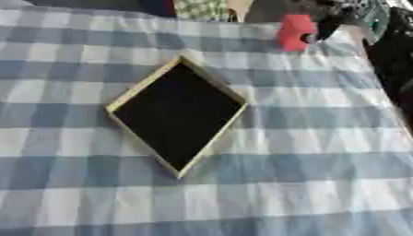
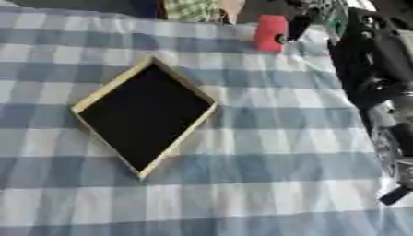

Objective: Pick up objects on the table and place them in the box.

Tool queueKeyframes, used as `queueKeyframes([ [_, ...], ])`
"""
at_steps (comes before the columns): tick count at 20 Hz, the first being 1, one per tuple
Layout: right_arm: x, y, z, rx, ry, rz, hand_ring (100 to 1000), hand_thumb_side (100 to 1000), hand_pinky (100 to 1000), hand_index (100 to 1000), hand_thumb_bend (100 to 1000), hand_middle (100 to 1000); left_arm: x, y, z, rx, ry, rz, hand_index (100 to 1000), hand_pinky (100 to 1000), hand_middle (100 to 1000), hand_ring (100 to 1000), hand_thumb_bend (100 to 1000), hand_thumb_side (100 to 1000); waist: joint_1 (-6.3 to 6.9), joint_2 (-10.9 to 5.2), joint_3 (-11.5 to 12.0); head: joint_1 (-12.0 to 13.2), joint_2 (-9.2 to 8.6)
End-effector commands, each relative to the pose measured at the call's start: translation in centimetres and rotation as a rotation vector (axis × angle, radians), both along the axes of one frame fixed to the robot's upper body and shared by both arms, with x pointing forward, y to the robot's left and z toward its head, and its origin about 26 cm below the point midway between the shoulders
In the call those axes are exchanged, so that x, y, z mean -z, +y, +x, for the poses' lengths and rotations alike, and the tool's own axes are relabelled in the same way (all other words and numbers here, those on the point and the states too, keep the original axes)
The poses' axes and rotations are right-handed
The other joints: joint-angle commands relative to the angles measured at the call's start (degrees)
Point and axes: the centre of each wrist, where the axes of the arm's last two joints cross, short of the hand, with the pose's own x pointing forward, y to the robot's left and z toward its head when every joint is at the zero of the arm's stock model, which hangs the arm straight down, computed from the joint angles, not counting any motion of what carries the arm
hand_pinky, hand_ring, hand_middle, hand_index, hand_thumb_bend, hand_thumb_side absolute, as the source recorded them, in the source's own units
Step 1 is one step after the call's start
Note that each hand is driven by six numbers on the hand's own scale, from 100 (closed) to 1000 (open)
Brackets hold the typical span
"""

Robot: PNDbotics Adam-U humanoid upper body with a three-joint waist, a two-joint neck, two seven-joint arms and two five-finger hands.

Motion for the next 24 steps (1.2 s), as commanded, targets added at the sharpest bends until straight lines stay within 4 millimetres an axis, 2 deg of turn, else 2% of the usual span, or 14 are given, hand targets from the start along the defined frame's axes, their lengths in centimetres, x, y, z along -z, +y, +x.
queueKeyframes([
  [1,-1.82,-0.42,-0.6,0.018,-0.048,-0.007,1000,100,1000,1000,362,978,-0.68,0.15,-0.1,0.0,-0.022,0.025,637,693,577,626,100,757,0.17,-1.0,0.1,-0.3,-0.98],
  [15,-1.58,-0.33,-0.35,0.041,-0.038,-0.01,1000,100,1000,1000,352,984,-0.77,0.07,-0.04,-0.001,-0.025,0.027,636,693,577,626,100,759,-0.23,-0.16,0.5,-1.8,-1.85],
  [24,-1.14,-0.65,-0.31,0.073,-0.01,-0.019,1000,100,1000,1000,339,987,-0.83,-0.01,0.0,0.0,-0.028,0.027,636,693,577,626,100,761,-0.39,0.42,0.7,-1.9,-2.2],
])
